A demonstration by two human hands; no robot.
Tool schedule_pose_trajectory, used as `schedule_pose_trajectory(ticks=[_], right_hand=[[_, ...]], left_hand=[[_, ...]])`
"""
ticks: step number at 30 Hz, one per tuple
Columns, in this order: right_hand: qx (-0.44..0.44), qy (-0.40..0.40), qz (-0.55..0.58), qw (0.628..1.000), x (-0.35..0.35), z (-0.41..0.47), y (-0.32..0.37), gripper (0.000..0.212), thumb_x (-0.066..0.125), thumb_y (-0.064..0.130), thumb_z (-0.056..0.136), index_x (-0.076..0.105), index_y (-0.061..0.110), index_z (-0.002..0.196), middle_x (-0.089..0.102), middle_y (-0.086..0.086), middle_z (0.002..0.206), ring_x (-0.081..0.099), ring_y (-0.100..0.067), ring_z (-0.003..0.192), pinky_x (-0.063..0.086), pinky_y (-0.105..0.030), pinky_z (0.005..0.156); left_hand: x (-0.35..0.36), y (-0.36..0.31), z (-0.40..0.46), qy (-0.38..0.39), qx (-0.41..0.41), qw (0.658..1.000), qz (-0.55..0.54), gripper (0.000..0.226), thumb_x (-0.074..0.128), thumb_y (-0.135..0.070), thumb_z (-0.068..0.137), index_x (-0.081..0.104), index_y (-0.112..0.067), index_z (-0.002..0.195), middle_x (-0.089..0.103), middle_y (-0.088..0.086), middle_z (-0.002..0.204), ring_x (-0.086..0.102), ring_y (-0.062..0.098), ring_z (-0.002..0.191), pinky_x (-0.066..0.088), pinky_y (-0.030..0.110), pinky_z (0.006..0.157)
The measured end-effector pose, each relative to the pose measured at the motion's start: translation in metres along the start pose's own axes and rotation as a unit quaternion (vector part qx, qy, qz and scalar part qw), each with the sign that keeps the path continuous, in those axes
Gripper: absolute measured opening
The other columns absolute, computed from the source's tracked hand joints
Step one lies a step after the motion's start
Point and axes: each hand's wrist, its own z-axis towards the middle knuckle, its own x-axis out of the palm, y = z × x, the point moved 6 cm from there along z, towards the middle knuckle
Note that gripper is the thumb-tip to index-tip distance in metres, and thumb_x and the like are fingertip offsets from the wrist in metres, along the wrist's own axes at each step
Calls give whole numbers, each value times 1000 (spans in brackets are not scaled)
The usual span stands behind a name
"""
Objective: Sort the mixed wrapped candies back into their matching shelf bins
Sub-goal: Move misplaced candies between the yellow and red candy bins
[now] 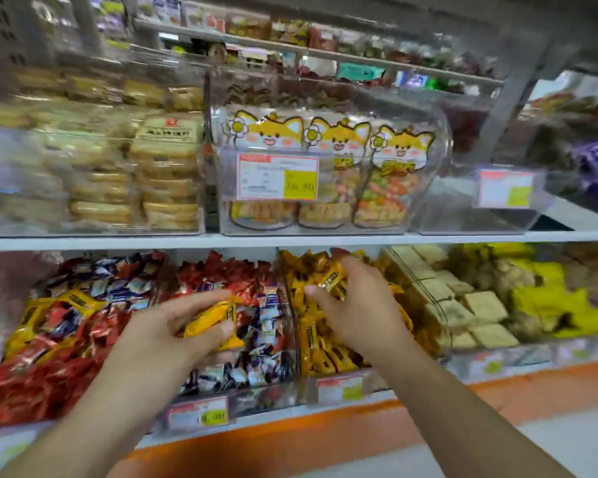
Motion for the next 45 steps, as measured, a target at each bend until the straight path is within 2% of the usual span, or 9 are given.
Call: schedule_pose_trajectory(ticks=[2, 4, 11, 18, 23, 27, 31, 36, 45], right_hand=[[-1, -21, -88, 996, -8, 9, -11, 79, 56, 61, 97, 31, 16, 157, 45, -7, 151, 35, -29, 142, 36, -43, 117], [-19, 8, -52, 998, -4, 6, -8, 67, 56, 50, 102, 33, 19, 156, 38, -2, 155, 26, -26, 148, 31, -42, 121], [-76, 196, 266, 941, 33, -33, 20, 41, 58, 19, 105, 56, 34, 143, 63, 15, 129, 58, -1, 121, 49, -27, 105], [-84, 203, 309, 925, 28, -37, 17, 14, 65, 25, 102, 76, 27, 112, 74, 3, 109, 68, -12, 106, 55, -39, 99], [-66, 216, 341, 912, 28, -41, 15, 15, 70, 24, 99, 75, 22, 112, 73, 0, 100, 68, -5, 85, 51, -18, 72], [5, 191, 364, 912, 18, -37, 4, 12, 70, 24, 98, 71, 14, 106, 69, -5, 82, 61, -6, 57, 49, -28, 59], [116, 40, 416, 901, -3, -7, -35, 16, 72, 24, 96, 70, 18, 111, 76, -6, 83, 72, -25, 79, 59, -38, 73], [86, -33, 191, 977, -10, 2, -52, 22, 64, 21, 96, 61, 24, 118, 72, 5, 93, 66, -11, 77, 55, -30, 67], [-99, 153, 195, 964, 19, -40, 10, 9, 73, 35, 95, 73, 33, 104, 68, 10, 97, 66, -4, 92, 57, -21, 80]], left_hand=[[11, -1, 0, 7, 4, 1000, 19, 38, 76, -5, 87, 77, -33, 113, 70, -25, 102, 76, 5, 80, 64, 30, 71], [20, -1, 0, 9, 8, 999, 33, 38, 75, -5, 88, 77, -33, 114, 66, -26, 111, 76, 5, 81, 64, 29, 71], [40, -2, -4, 66, 13, 995, 72, 37, 76, -6, 88, 72, -30, 116, 77, 0, 108, 77, 28, 83, 64, 37, 72], [45, 1, -16, 93, -18, 990, 101, 38, 80, -6, 84, 60, -17, 115, 77, 10, 100, 75, 35, 82, 64, 44, 74], [42, 1, -19, 99, -11, 985, 138, 21, 80, -11, 85, 65, -12, 99, 74, 12, 95, 74, 37, 79, 64, 42, 73], [36, -5, -18, 58, -3, 983, 173, 16, 76, -10, 88, 64, -8, 99, 77, 8, 90, 77, 27, 77, 65, 42, 68], [27, -9, -16, 32, 40, 960, 274, 8, 79, -26, 86, 74, -26, 92, 77, -9, 87, 76, 16, 71, 62, 32, 64], [35, -9, -18, 51, 57, 938, 338, 11, 76, -39, 87, 72, -43, 97, 73, -4, 64, 70, 10, 60, 60, 26, 63], [52, 0, -23, 99, 67, 924, 362, 37, 61, -33, 100, 50, -60, 124, 72, -17, 89, 71, 4, 84, 59, 30, 75]])
